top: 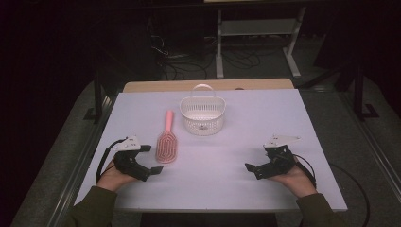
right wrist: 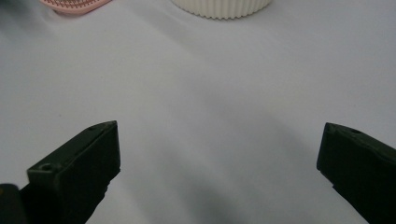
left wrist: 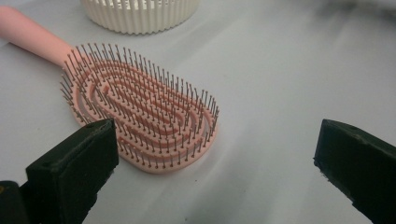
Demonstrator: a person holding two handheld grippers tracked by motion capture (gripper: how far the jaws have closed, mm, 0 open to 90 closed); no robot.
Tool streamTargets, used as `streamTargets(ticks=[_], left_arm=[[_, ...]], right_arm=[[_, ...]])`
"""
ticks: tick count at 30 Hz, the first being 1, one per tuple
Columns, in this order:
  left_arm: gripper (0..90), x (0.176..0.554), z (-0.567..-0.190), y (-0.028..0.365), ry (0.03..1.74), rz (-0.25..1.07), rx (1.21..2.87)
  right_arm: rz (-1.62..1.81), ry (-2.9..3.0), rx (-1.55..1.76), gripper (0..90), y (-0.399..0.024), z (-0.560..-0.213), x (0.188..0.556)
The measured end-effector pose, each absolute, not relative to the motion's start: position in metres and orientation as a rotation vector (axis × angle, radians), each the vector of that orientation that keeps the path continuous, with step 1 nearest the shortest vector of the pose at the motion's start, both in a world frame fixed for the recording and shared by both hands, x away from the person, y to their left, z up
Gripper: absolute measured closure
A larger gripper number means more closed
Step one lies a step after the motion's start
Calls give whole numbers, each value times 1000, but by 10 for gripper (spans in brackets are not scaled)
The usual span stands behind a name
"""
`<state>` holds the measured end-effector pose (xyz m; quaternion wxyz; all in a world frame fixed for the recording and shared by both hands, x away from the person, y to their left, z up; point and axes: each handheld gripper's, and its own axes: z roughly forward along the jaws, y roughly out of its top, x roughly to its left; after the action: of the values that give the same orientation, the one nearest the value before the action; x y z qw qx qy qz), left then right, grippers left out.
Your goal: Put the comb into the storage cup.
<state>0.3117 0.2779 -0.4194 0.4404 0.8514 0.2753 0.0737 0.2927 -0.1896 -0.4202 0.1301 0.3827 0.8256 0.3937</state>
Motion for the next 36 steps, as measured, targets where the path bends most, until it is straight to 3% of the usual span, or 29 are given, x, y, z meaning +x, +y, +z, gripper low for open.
streamTargets(ticks=[36], left_arm=[[0, 330, -406, 272, 677, 205, 2064]], right_arm=[[1252, 2337, 1143, 0, -198, -423, 291]])
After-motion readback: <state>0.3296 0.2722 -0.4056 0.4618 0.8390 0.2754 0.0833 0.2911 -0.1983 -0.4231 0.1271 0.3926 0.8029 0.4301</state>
